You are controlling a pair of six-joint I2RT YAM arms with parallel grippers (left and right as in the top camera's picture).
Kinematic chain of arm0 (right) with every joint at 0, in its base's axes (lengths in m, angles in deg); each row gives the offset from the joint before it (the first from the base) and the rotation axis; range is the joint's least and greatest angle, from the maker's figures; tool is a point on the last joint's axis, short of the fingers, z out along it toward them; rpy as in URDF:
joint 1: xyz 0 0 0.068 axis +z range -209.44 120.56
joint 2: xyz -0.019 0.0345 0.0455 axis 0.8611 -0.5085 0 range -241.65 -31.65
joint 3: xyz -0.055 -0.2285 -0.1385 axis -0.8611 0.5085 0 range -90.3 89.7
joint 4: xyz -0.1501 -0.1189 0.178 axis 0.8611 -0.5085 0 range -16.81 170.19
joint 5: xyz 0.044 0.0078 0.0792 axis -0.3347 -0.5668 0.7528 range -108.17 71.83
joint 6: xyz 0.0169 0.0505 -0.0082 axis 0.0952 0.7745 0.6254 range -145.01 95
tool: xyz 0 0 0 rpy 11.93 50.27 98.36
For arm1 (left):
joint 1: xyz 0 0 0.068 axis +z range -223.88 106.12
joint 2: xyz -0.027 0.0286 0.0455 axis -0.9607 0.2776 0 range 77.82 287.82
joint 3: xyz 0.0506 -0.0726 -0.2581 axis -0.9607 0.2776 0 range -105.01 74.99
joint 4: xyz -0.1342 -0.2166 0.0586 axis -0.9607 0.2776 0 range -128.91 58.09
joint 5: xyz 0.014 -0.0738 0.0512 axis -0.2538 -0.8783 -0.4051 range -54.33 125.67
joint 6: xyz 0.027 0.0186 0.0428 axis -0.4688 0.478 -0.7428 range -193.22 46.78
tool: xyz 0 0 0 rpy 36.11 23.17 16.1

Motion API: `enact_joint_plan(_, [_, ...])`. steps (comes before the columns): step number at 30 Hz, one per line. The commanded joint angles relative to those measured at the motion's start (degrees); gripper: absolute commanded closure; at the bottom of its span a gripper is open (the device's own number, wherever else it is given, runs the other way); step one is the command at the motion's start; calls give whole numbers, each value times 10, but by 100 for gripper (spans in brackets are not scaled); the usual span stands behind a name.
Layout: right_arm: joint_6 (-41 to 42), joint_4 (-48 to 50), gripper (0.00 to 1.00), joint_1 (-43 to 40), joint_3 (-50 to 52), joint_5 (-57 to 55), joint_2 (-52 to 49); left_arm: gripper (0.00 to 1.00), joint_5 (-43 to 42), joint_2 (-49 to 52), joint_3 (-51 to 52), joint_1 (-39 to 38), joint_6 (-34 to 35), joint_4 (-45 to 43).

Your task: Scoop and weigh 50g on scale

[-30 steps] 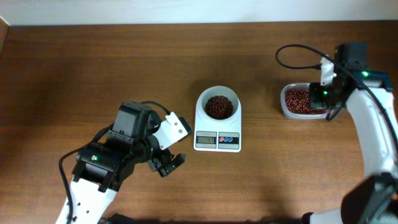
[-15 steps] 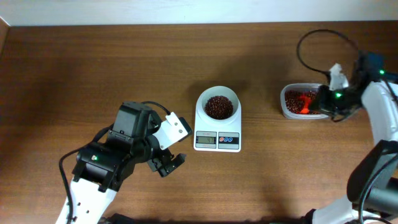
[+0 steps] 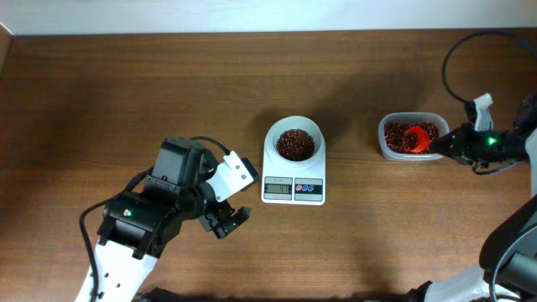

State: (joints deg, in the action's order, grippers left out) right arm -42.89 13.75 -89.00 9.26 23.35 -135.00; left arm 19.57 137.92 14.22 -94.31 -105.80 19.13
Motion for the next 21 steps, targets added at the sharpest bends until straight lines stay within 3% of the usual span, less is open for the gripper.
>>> enact_joint_plan(1, [-26,7,96,3,-5,-32,15,1,-7,-2,-9,4,-9,0])
enact_joint_plan(4, [-11,12,96,4,-12,-105,34,1,-7,-2,-9,4,-9,0])
enact_joint_plan(7, [-33,16,96,4,-12,-28,62,1,-7,-2,-9,4,-9,0])
enact_joint_plan(9, [8,33,96,16,-12,-149,64,1,-7,-2,-9,4,-9,0])
enact_joint_plan(21, [8,25,96,28,-12,129,66,1,-7,-2,-9,4,-9,0])
